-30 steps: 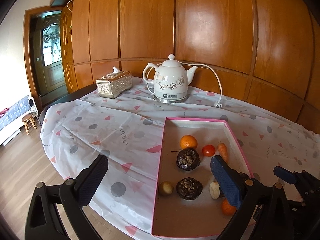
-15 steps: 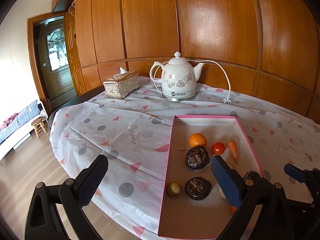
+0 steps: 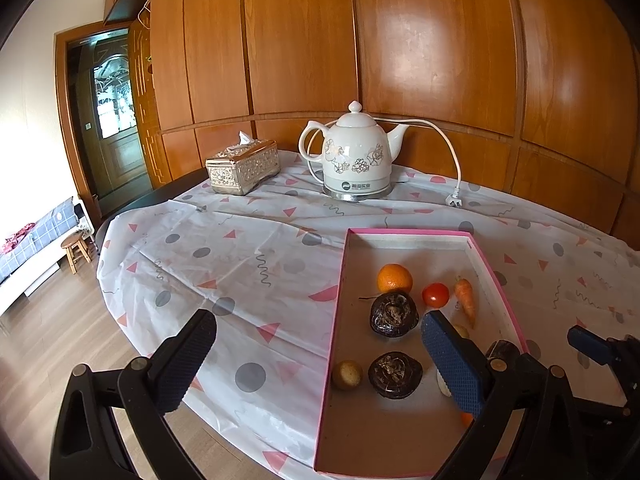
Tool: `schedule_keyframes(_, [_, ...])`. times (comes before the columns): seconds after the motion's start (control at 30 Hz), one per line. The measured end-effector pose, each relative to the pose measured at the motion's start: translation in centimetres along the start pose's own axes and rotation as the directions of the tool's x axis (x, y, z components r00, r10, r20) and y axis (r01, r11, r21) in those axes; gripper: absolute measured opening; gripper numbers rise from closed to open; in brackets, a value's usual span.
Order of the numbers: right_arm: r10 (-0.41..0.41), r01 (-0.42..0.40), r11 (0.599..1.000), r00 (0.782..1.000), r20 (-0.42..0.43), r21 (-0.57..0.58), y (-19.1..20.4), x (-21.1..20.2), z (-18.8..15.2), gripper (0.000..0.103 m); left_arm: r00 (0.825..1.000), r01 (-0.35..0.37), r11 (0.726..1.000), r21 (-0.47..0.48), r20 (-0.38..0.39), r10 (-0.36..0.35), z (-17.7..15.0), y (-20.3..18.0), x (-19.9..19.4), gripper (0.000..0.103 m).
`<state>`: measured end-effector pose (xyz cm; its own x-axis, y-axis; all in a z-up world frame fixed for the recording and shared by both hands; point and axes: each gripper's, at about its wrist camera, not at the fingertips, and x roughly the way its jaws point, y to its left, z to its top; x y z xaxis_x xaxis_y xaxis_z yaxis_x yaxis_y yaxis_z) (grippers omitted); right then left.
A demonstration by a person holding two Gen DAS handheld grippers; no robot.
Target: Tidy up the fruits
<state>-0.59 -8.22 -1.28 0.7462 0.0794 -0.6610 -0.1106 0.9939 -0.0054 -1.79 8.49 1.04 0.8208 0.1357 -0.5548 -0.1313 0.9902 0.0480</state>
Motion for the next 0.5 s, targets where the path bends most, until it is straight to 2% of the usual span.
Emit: schedule_keyframes(0.5, [0.004,-0.004,1.0,1.0,0.003,-0.003,-0.12,-0.18,0.03,0.07,1.0,0.003,1.0,-0.017,-0.01,-0.003,-0.15,0.3,0.23,0.103])
